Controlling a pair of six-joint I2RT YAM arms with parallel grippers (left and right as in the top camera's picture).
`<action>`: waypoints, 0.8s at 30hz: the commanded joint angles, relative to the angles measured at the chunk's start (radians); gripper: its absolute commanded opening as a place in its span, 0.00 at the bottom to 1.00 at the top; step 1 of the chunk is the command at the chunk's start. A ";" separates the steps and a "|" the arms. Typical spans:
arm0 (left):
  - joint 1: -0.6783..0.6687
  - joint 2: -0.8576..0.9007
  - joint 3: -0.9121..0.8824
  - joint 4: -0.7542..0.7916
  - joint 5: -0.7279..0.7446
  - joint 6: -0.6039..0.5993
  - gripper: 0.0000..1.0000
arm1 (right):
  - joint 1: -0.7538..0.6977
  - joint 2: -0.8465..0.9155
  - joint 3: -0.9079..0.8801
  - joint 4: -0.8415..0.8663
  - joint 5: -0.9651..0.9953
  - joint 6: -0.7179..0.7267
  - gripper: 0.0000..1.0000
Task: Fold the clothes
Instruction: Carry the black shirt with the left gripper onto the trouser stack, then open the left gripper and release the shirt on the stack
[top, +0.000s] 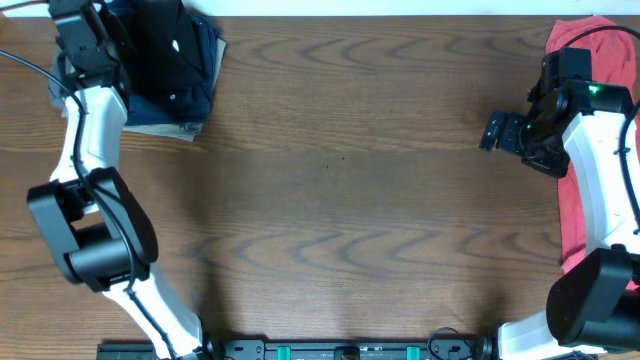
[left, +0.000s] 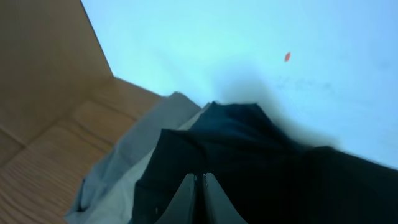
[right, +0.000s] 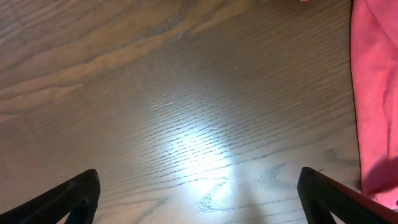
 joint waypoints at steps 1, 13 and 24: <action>0.015 0.091 0.014 -0.008 -0.005 -0.010 0.06 | -0.003 -0.005 0.003 -0.003 0.007 -0.009 0.99; 0.038 0.142 0.015 -0.090 -0.008 -0.010 0.10 | -0.003 -0.005 0.003 -0.003 0.007 -0.009 0.99; 0.007 -0.025 0.015 0.076 0.147 -0.138 0.10 | 0.000 -0.005 0.003 -0.003 0.007 -0.009 0.99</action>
